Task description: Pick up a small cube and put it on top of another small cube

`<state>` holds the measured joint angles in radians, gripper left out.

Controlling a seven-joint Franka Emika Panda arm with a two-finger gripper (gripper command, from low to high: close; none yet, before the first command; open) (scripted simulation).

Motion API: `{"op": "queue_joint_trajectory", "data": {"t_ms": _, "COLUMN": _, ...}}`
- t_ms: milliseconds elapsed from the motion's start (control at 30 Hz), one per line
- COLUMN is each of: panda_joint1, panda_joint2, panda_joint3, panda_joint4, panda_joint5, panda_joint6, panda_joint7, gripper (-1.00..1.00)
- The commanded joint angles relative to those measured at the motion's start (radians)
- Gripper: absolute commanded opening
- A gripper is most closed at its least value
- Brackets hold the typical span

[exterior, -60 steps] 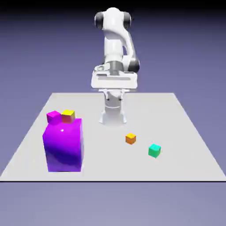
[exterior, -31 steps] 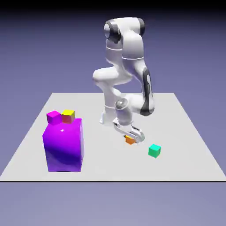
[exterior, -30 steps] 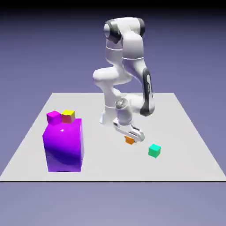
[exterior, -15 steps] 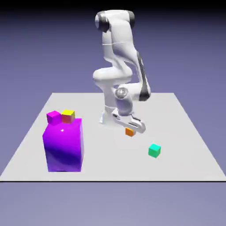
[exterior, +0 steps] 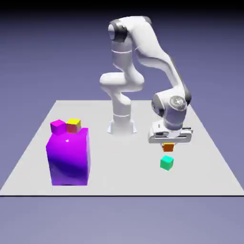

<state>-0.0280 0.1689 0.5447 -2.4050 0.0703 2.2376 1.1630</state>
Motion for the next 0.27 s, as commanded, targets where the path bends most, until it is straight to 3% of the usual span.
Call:
{"op": "queue_joint_trajectory", "data": {"t_ms": 0, "panda_joint1": 0.012, "panda_joint2": 0.035, "panda_joint3": -0.013, "panda_joint4": -0.011, "panda_joint5": -0.023, "panda_joint6": 0.043, "panda_joint7": 0.015, "gripper": -1.0}}
{"op": "queue_joint_trajectory", "data": {"t_ms": 133, "panda_joint1": 0.052, "panda_joint2": 0.15, "panda_joint3": -0.054, "panda_joint4": -0.049, "panda_joint5": -0.086, "panda_joint6": 0.186, "panda_joint7": 0.059, "gripper": -1.0}}
{"op": "queue_joint_trajectory", "data": {"t_ms": 167, "panda_joint1": 0.052, "panda_joint2": 0.15, "panda_joint3": -0.054, "panda_joint4": -0.049, "panda_joint5": -0.086, "panda_joint6": 0.186, "panda_joint7": 0.059, "gripper": 1.0}}
{"op": "queue_joint_trajectory", "data": {"t_ms": 233, "panda_joint1": 0.04, "panda_joint2": 0.115, "panda_joint3": -0.041, "panda_joint4": -0.038, "panda_joint5": -0.067, "panda_joint6": 0.143, "panda_joint7": 0.045, "gripper": 1.0}}
